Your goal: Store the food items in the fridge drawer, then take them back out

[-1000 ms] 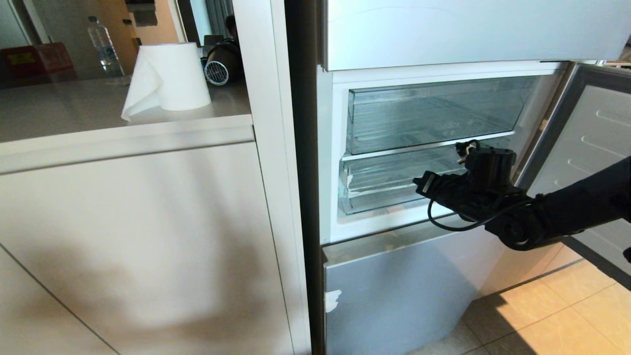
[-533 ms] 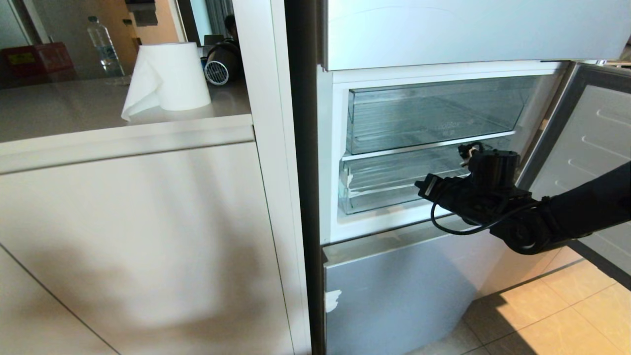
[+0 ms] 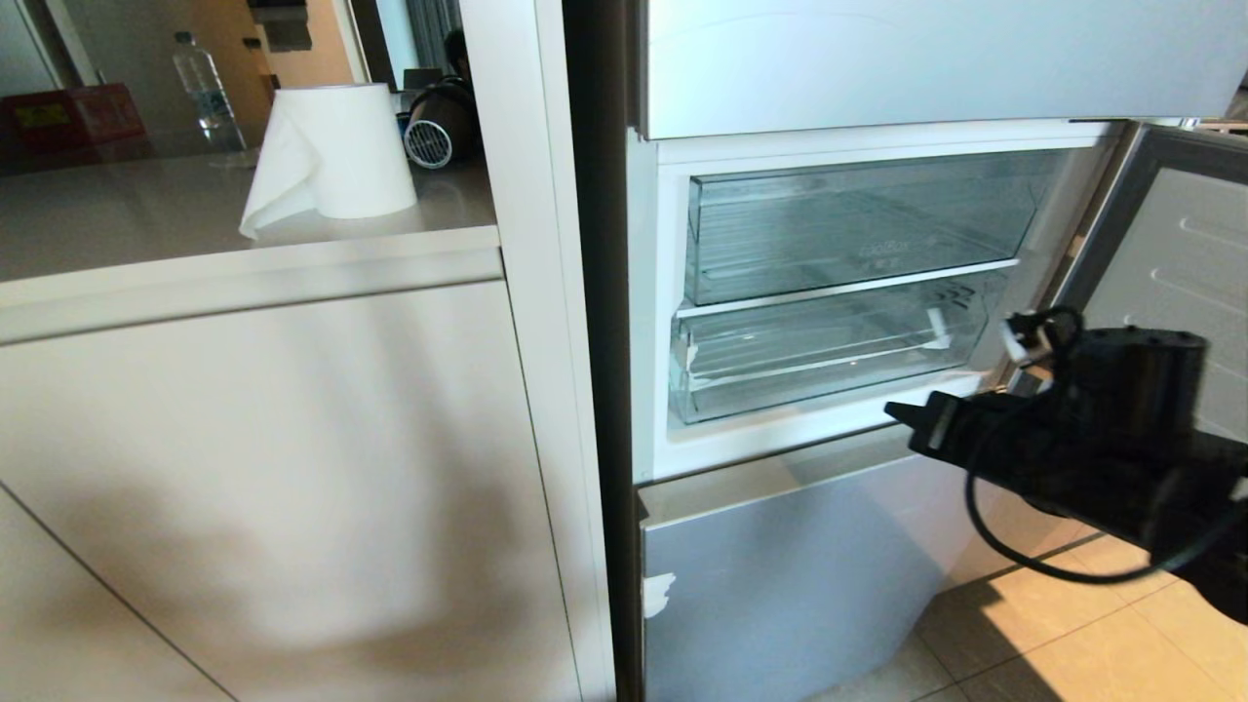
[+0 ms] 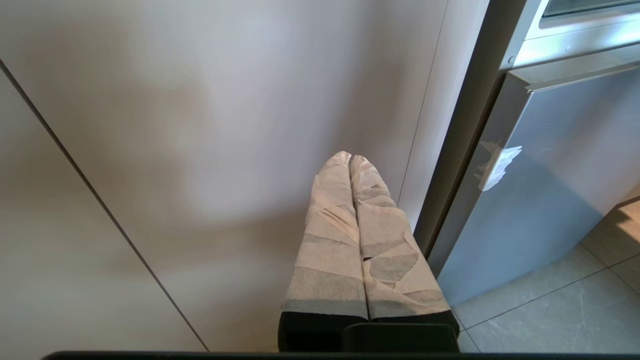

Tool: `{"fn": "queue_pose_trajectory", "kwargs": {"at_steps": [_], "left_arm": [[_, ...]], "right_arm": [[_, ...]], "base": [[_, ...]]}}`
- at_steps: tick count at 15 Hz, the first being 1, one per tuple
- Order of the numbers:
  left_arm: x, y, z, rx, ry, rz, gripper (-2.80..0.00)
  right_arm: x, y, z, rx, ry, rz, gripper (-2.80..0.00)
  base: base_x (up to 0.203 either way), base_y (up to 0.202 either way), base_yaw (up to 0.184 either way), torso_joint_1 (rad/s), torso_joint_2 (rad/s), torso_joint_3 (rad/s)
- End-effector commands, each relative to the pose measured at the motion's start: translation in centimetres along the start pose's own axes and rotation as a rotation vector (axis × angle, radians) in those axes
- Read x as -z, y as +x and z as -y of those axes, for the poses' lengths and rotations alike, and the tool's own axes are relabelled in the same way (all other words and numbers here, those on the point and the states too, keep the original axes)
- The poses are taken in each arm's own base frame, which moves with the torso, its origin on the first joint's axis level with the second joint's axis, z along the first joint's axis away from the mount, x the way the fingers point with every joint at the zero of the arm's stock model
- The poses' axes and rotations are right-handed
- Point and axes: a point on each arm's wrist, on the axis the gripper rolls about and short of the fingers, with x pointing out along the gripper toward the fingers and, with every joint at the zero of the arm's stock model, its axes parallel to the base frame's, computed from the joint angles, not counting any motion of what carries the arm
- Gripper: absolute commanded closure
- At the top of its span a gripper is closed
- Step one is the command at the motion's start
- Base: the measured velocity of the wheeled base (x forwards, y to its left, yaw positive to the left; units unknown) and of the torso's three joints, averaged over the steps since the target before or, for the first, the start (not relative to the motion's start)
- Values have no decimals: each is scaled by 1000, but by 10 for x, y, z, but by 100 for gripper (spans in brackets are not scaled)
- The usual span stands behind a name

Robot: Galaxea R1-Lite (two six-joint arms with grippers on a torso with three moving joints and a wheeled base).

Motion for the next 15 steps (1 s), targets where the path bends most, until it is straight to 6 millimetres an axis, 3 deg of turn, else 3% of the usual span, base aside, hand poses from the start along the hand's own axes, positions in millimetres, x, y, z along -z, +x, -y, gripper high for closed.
{"fn": "queue_pose_trajectory", "kwargs": {"at_steps": [1,4,7,11,15], "left_arm": [[0,0,0,0,0,-1,0],[0,0,0,0,0,-1,0],[0,0,0,0,0,-1,0],[0,0,0,0,0,-1,0],[0,0,0,0,0,-1,0]], "right_arm": [[-2,-114,-10,-68,-64,164,0],[43,-199,4,-60,-171,221,0],[98,-244,24,-4,-266,193,0],[142,-252,44,137,-324,40,0],[142,-252,44,140,-406,29,0]], "base": [[0,0,0,0,0,0],[0,0,0,0,0,0],[0,0,0,0,0,0],[0,0,0,0,0,0],[0,0,0,0,0,0]]}}
